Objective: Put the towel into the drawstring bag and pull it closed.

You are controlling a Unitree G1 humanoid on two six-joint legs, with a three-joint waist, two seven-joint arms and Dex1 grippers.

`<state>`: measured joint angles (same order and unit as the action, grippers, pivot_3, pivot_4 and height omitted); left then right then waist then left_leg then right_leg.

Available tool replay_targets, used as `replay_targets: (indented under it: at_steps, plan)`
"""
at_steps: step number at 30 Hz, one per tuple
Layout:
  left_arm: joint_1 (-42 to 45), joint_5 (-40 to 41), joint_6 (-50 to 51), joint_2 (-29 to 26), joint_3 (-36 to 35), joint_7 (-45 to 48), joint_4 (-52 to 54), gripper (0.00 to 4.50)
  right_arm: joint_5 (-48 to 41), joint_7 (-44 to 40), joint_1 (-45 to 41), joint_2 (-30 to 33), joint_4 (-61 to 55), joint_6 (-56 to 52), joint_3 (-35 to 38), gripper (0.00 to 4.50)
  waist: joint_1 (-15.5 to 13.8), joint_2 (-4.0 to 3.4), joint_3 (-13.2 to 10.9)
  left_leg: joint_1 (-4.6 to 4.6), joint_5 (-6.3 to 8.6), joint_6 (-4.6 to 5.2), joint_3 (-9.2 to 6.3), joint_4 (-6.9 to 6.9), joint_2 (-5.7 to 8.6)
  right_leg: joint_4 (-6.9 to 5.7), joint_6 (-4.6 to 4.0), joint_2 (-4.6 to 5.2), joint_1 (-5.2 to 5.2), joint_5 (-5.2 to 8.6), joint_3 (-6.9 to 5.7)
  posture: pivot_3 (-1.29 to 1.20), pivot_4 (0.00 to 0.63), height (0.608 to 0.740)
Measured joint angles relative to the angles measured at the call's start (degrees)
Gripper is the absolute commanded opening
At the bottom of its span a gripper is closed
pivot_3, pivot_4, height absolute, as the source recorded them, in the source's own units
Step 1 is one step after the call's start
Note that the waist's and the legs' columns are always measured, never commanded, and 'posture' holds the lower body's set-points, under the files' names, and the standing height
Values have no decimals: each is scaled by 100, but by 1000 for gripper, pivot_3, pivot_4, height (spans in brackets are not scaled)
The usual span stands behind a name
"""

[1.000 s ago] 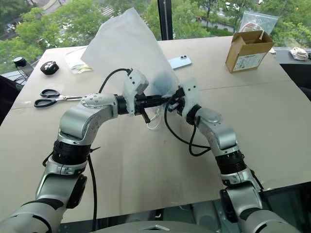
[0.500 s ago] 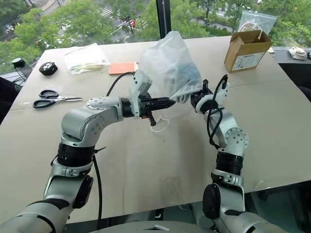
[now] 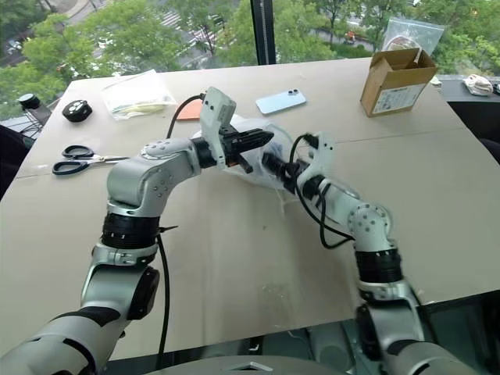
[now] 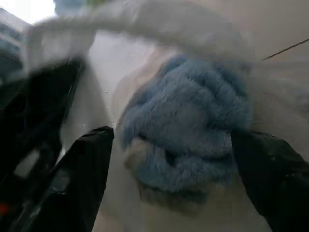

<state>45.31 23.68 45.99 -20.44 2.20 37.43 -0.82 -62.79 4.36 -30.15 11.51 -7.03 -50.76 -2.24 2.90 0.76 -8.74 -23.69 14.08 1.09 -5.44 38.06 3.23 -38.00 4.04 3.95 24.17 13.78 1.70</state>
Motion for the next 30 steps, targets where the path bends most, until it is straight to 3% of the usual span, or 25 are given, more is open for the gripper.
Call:
replay_targets:
  at_steps: [7, 13, 18, 21, 24, 28, 29, 30]
  plan:
    - [38, -100, -165, 9, -5, -18, -208, 0, 487, -2160, 446, 1382, -1221, 242, -65, 4143, -65, 2, -1, -2, 10, 16, -9, 5, 0, 6, 1, 1, -7, 0, -11, 0, 150, 740]
    - [21, -100, -180, 11, 2, -1, -206, 0, 2854, -2979, 664, 2357, -543, 1834, -373, 4143, -79, 3, -1, 6, 9, 15, -8, 20, 4, 3, 6, 1, -21, -3, -11, 0, 150, 740]
    - [20, -110, -202, 27, 11, 3, -206, 0, 4354, -2904, 597, 2188, 467, 2316, -956, 4143, -63, 3, -1, 7, -2, -4, -7, 16, -3, 1, 5, 0, -19, -3, -10, 0, 150, 740]
    - [16, -122, -213, 13, 10, 3, -206, 0, 4599, -2826, 593, 1810, 955, 2367, -948, 4143, -78, 4, -1, 3, -3, -5, -7, 19, 0, 5, 5, 4, -18, -3, -7, 0, 150, 740]
    - [15, -129, -215, 12, 24, 11, -204, 0, 4651, -2741, 459, 1369, 1222, 2420, -822, 3293, -67, 3, -2, 4, -3, -5, -6, 18, 0, 4, 5, 5, -17, -3, -4, 0, 150, 740]
    - [-12, -162, -206, -41, 37, 24, -202, 0, 4774, -2586, 300, 1109, 1409, 2605, -584, 1586, -88, 3, -1, 4, -3, -6, -12, 17, 1, 4, 5, 5, -17, -3, -9, 0, 150, 740]
    - [-26, -170, -173, -67, 36, 14, -202, 0, 4802, -2527, 274, 1042, 1417, 2647, -460, 868, -93, 3, -1, 3, -3, -6, -13, 17, 1, 4, 5, 5, -17, -3, -9, 0, 150, 740]
    - [-34, -171, -160, -67, 36, 10, -202, 0, 4828, -2514, 268, 1034, 1417, 2664, -403, 634, -97, 3, -1, 3, -3, -6, -12, 17, 3, 5, 5, 6, -17, -3, -9, 0, 150, 740]
